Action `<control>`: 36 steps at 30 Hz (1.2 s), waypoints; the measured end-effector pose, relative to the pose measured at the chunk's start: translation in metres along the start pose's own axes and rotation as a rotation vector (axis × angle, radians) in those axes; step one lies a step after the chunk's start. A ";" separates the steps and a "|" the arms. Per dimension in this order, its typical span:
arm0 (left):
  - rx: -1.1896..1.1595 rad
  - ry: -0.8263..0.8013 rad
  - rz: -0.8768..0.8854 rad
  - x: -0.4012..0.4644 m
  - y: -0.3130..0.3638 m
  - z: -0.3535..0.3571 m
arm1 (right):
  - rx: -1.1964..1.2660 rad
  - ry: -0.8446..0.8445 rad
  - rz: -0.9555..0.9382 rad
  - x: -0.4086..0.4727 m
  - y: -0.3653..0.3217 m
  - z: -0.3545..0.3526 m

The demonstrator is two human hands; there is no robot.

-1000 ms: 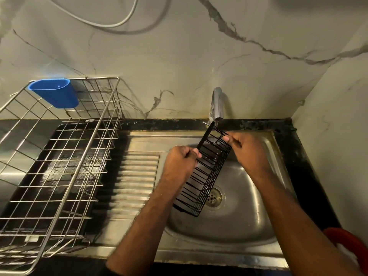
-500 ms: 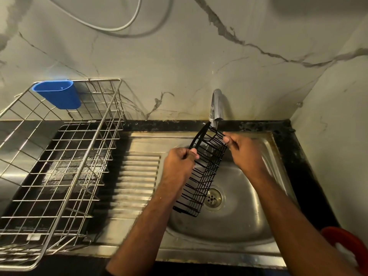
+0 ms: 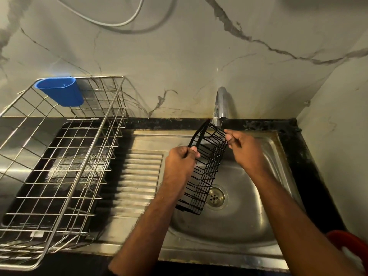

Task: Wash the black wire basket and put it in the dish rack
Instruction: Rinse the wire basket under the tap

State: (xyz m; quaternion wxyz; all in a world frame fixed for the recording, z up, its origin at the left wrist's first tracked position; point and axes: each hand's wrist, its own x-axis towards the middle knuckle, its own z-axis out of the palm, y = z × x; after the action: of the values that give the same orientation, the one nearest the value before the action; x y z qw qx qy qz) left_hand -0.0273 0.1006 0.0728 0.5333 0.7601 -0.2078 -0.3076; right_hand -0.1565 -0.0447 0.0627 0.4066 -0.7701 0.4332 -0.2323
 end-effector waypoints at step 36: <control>-0.135 -0.081 -0.035 0.021 -0.052 -0.013 | 0.037 -0.134 -0.094 0.013 0.013 0.009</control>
State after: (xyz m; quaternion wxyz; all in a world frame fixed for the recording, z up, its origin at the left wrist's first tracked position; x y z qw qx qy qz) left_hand -0.0035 0.1141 0.0219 0.5689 0.7128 -0.1946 -0.3610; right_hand -0.1500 -0.0556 0.0467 0.4376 -0.7957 0.3642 -0.2070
